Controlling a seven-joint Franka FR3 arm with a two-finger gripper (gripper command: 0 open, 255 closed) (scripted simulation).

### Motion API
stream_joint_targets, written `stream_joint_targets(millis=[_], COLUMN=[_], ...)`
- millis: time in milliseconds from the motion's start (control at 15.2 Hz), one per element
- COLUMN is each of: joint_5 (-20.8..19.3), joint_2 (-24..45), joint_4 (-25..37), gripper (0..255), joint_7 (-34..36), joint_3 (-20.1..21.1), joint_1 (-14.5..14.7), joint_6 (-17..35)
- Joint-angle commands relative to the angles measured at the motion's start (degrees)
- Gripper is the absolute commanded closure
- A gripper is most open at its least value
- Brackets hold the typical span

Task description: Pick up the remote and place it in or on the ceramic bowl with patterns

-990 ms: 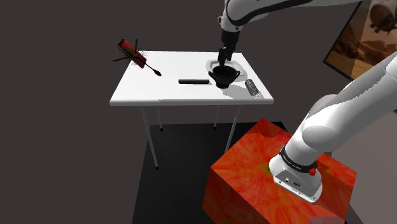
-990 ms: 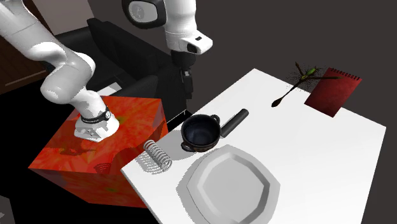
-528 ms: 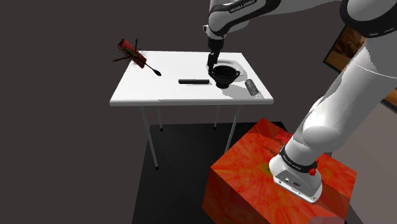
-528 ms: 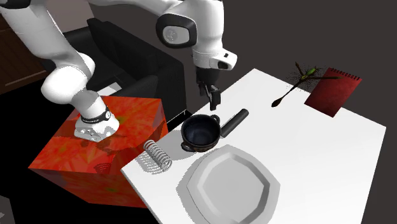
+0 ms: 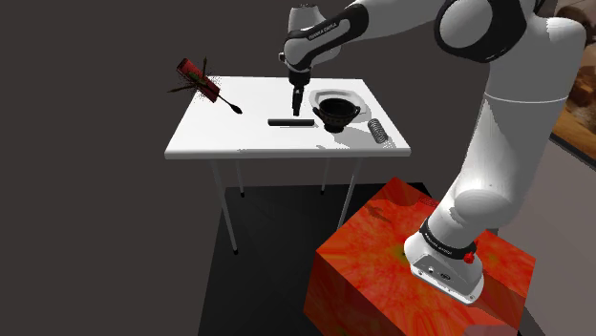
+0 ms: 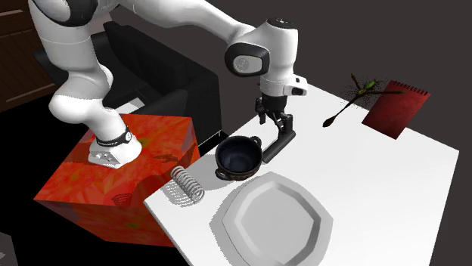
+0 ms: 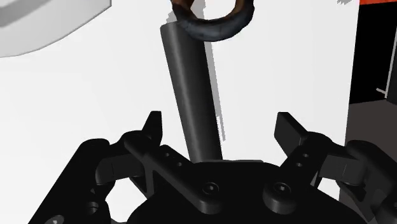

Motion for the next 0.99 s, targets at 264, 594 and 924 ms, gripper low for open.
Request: stream_joint_targets(millis=[264, 594, 924], joint_5=[0.62, 0.81, 0.87], joint_2=[9.42, 11.51, 12.23], joint_4=[8.29, 7.45, 7.28], gripper=[0, 0, 0], joint_7=[-5.40, -5.51, -5.55], joint_3=[1.59, 1.66, 1.69], joint_1=[-0.34, -0.53, -0.59], joint_6=[1.45, 4.38, 5.27])
